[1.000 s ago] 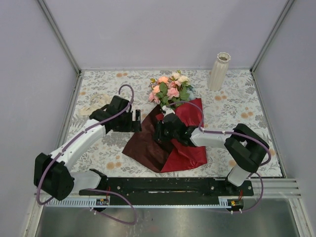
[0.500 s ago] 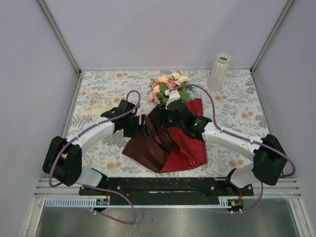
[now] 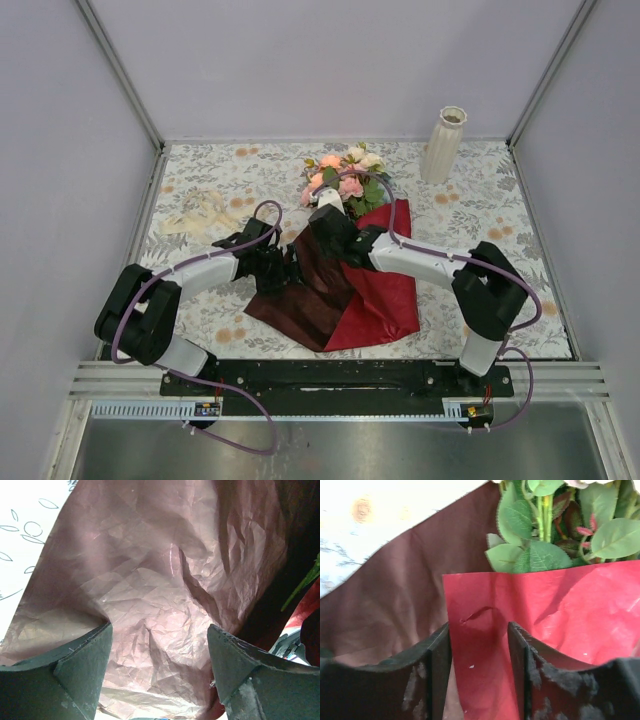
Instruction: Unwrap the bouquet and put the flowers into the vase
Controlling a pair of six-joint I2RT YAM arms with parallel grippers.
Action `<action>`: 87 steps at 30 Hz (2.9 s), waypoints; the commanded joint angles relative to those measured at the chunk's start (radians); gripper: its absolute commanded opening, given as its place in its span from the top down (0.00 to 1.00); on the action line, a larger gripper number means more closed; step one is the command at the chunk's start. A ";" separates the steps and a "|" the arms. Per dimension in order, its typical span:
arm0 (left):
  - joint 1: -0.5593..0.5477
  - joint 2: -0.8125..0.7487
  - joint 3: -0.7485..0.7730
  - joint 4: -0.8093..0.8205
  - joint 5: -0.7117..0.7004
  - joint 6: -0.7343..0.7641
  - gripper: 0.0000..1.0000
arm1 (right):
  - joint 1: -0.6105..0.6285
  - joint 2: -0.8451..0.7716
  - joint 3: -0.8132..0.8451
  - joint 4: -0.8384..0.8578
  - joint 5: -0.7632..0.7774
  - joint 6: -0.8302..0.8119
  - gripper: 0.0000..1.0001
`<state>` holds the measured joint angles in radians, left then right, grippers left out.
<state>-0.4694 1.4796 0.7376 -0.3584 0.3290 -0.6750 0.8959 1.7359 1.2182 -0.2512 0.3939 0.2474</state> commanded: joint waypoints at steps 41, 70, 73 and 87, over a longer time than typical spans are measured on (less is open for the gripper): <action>0.008 -0.119 0.034 -0.073 -0.194 0.003 0.16 | -0.813 -0.581 -0.218 -0.470 0.461 0.310 0.61; -0.020 -0.147 0.089 -0.114 -0.077 0.091 0.17 | -0.828 -0.429 -0.347 -0.237 -0.152 0.320 0.62; -0.020 -0.168 0.092 -0.120 -0.093 0.088 0.16 | -0.828 -0.415 -0.333 -0.249 -0.003 0.271 0.63; 0.054 -0.246 0.239 -0.283 -0.148 0.265 0.14 | -0.799 -0.458 -0.284 -0.087 -0.593 0.102 0.57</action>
<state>-0.4282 1.2770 0.9112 -0.5800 0.2115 -0.5034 0.0868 1.2480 0.9348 -0.5018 0.1394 0.4316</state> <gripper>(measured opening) 0.856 0.421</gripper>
